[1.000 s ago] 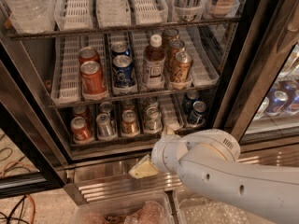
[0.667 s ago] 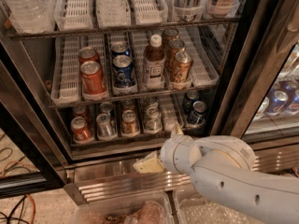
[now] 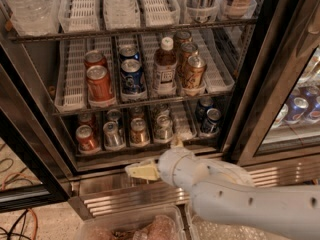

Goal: Pick redbull can from bottom shelf of fridge

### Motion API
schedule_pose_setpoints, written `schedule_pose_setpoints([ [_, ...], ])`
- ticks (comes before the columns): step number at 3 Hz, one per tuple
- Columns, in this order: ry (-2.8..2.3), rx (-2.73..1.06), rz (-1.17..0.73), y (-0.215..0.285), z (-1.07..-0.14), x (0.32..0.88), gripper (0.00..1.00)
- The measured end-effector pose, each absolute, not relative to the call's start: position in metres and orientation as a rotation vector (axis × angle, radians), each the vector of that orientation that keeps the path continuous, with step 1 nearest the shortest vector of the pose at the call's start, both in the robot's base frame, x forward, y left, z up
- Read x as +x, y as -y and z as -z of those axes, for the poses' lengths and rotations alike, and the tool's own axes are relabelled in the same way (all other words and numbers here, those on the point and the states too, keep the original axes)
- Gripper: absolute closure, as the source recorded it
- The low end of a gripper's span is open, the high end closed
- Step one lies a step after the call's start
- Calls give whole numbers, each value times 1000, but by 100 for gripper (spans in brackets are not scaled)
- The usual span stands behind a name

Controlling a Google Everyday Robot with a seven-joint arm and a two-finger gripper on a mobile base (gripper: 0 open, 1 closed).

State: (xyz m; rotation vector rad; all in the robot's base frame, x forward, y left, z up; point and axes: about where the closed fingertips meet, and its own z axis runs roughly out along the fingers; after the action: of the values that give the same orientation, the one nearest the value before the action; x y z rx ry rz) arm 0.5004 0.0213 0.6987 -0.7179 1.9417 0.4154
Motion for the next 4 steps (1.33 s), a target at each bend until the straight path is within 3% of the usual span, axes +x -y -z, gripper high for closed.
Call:
schedule_pose_setpoints([
  [2,-1876,-679,-396,-25,-711,512,0],
  [4,-1959,-666,-563,-74,-643,478,0],
])
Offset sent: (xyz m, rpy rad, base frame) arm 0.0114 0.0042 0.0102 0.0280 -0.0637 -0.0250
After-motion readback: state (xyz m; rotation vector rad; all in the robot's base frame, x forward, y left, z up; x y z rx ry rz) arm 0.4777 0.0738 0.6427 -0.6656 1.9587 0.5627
